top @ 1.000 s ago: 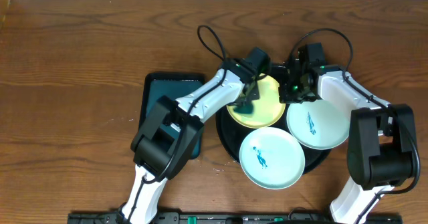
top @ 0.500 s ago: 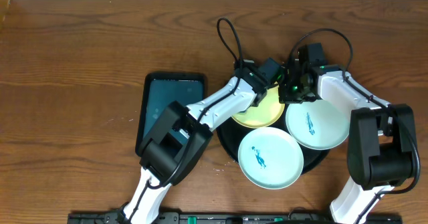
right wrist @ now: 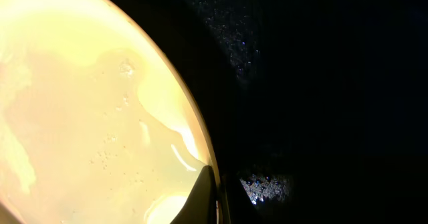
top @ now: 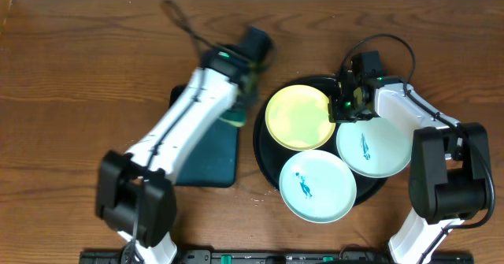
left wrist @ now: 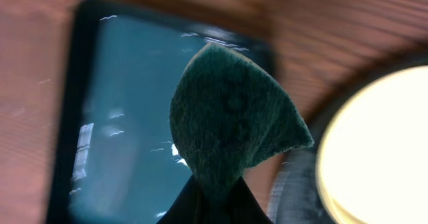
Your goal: Clean dirty plates on tray and stack at the side
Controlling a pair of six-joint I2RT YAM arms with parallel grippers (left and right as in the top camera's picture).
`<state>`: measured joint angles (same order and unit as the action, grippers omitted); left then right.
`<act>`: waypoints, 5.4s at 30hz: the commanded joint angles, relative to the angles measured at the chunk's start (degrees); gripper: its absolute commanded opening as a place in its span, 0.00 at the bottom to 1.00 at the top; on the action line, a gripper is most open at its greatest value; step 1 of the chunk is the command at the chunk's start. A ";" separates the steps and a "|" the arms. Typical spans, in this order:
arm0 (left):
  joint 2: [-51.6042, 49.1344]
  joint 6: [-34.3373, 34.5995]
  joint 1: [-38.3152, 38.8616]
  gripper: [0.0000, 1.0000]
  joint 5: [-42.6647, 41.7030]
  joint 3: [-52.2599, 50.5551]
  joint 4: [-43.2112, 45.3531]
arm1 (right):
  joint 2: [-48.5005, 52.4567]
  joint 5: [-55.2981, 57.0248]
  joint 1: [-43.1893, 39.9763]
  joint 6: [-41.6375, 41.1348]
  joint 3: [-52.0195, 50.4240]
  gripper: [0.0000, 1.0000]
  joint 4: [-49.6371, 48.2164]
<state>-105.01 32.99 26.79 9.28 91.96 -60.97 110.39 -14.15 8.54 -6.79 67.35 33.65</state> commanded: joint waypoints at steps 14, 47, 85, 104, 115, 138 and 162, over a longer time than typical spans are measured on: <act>-0.66 -12.79 -16.52 0.08 -12.76 -10.54 2.71 | -16.13 31.43 11.04 1.07 3.52 0.01 10.51; -0.66 -12.87 -16.59 0.13 -12.76 -10.54 1.66 | -26.93 75.67 38.01 9.68 3.52 0.01 5.14; -0.66 -12.83 -16.59 0.12 -12.79 -10.54 1.70 | -26.93 77.75 38.16 9.20 3.52 0.01 5.99; -0.66 -12.83 -16.59 0.12 -12.79 -10.54 1.70 | -27.85 1.11 -18.03 -5.62 4.59 0.01 16.92; -0.66 -12.83 -16.59 0.11 -12.81 -10.54 1.70 | -20.65 8.92 -49.59 -17.29 4.48 0.01 11.19; -0.66 -12.83 -16.59 0.11 -13.18 -10.54 1.64 | -18.27 -14.34 -49.27 -3.37 4.55 0.57 13.03; -0.66 -12.83 -16.59 0.12 -13.38 -10.54 1.51 | -21.68 15.23 -22.18 -11.91 -16.65 0.01 6.16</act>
<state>-105.56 20.71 10.50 -4.19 81.47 -59.16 89.10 0.95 -14.00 -17.82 49.93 40.71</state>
